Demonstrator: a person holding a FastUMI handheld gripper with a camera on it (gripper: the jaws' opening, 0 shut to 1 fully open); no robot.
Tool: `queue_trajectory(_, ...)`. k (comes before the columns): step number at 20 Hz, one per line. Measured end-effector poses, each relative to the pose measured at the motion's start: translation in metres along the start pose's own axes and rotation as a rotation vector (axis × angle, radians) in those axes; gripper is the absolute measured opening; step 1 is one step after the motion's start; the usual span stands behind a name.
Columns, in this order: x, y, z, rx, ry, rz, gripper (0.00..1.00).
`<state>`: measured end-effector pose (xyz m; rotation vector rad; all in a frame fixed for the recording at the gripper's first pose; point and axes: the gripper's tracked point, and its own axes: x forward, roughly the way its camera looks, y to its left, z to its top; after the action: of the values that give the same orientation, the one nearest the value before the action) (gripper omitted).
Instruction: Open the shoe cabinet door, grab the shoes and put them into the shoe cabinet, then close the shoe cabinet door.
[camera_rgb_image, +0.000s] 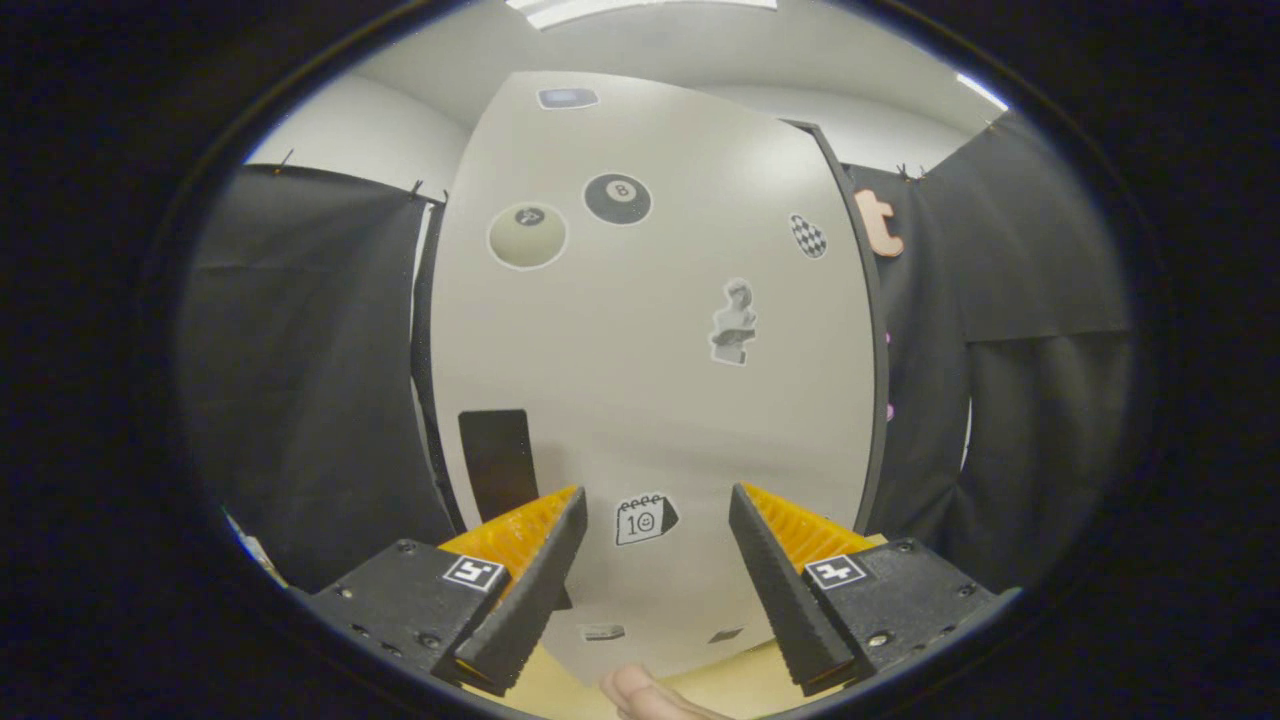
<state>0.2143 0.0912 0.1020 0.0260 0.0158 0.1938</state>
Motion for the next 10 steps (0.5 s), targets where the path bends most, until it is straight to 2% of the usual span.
queue_trajectory(5, -0.037, -0.004, 0.028, -0.054, -0.095, -0.023, 0.97)
queue_trajectory(8, -0.066, -0.010, 0.046, -0.128, -0.147, -0.082, 0.97)
queue_trajectory(10, -0.085, -0.014, 0.045, -0.129, -0.138, -0.129, 0.97)
